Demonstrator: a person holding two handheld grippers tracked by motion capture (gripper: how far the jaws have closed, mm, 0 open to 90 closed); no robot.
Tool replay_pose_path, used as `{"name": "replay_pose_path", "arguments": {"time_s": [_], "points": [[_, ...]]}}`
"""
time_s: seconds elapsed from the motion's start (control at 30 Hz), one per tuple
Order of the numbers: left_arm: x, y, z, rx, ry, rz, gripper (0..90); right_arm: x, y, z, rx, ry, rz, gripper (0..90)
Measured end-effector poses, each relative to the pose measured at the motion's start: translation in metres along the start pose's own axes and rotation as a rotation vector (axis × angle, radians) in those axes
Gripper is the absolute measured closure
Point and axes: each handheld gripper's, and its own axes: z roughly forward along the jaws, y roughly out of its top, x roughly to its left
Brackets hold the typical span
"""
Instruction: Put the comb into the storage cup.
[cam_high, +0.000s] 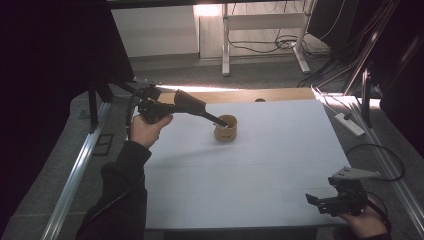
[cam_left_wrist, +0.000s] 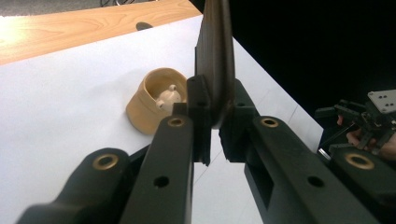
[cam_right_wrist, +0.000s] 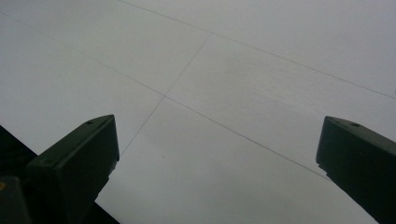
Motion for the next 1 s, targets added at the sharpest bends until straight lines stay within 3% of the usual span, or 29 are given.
{"name": "replay_pose_path", "arguments": {"time_s": [1.0], "points": [[0.006,0.037,0.02,0.041,0.076,0.012,82.7,0.0,0.0,0.002,0.016,-0.005,0.003,1.0]]}}
